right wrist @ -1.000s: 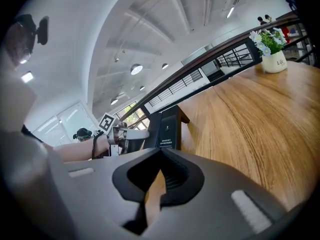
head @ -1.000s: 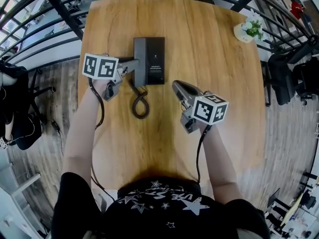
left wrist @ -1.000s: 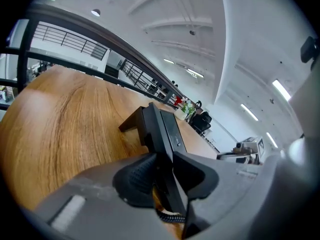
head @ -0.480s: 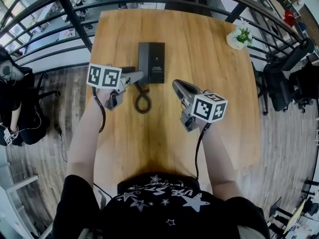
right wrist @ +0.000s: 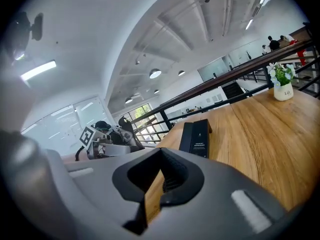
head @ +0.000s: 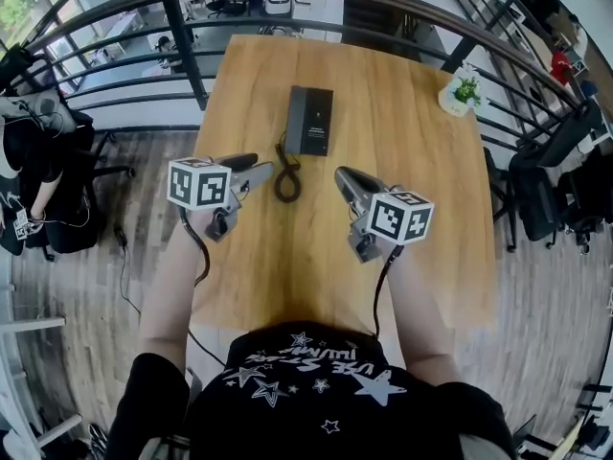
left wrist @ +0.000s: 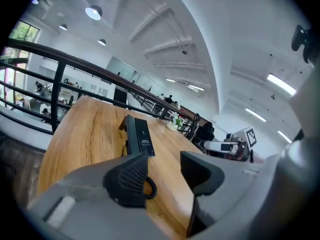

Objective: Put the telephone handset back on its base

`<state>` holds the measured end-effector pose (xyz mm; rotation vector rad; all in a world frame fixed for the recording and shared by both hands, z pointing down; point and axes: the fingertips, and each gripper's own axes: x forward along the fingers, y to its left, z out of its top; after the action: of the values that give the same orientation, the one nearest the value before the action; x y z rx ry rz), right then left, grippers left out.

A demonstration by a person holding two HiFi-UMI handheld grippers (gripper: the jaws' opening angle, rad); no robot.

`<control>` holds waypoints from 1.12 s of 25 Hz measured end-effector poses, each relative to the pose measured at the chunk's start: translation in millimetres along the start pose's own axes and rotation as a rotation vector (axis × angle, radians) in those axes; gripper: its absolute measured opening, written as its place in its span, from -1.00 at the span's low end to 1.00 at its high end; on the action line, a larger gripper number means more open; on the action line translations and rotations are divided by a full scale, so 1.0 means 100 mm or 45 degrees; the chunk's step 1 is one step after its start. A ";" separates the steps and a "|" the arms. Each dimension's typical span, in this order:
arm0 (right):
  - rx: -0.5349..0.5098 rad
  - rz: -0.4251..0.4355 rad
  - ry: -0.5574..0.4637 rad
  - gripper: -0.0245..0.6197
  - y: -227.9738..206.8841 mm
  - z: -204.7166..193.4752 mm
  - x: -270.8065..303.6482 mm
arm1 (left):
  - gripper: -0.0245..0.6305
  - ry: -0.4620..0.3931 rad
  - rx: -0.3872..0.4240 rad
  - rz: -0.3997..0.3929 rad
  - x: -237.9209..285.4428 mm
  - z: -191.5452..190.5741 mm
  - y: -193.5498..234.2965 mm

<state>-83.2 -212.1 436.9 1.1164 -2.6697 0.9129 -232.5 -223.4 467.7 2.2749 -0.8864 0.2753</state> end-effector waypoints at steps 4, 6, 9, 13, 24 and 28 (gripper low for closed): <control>-0.030 0.049 0.020 -0.92 0.13 -0.07 -0.18 | -0.30 -0.052 0.002 0.054 -0.17 -0.16 -0.24; -0.048 0.070 0.026 -0.92 0.16 -0.11 -0.24 | -0.30 -0.068 0.013 0.073 -0.22 -0.25 -0.35; -0.063 0.095 0.031 -0.92 0.20 -0.14 -0.26 | -0.30 -0.090 0.033 0.103 -0.27 -0.35 -0.48; -0.073 0.130 0.074 -0.92 0.17 -0.09 -0.33 | -0.38 -0.098 0.083 0.188 -0.24 -0.32 -0.68; -0.070 0.249 0.159 -0.92 -0.25 0.13 -0.90 | -0.60 -0.161 0.085 0.390 0.11 -0.18 -1.42; -0.082 0.295 0.184 -0.92 -0.35 0.07 -1.12 | -0.60 -0.185 0.057 0.428 0.22 -0.36 -1.71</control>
<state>22.6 -167.2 413.1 0.7090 -2.7241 0.8956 -101.3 -118.3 416.5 2.2001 -1.3533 0.2815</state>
